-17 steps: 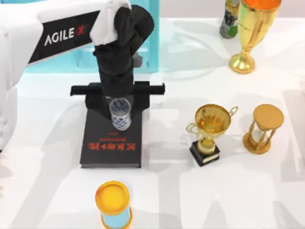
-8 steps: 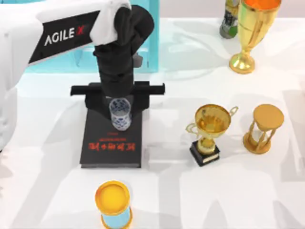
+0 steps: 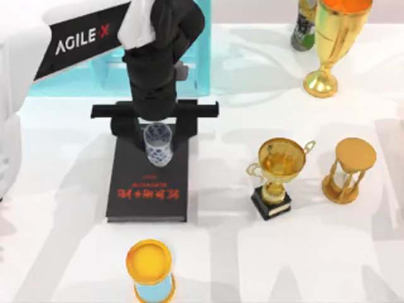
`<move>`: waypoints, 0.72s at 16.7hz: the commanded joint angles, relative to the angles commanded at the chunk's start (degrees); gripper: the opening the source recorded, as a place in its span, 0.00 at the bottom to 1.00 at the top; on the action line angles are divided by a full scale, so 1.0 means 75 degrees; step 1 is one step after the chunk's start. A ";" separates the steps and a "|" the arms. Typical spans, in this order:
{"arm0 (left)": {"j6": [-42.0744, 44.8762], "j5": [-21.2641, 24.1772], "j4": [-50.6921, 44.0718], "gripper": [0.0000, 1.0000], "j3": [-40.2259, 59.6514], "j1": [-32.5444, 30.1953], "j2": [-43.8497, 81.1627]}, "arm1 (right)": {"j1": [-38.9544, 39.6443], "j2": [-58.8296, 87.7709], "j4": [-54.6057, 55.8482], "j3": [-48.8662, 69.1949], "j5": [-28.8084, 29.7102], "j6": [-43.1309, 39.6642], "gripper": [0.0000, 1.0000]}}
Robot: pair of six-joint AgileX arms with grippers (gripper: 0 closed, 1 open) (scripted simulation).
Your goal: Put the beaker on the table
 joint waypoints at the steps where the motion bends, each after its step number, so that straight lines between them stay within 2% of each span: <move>1: -0.0001 0.0001 -0.0096 0.00 0.0074 0.0000 -0.0008 | 0.0000 0.0000 0.0000 0.0000 0.0000 0.0000 1.00; 12: 0.0010 0.0025 -0.0863 0.00 0.0732 -0.0016 -0.0134 | 0.0000 0.0000 0.0000 0.0000 0.0000 0.0000 1.00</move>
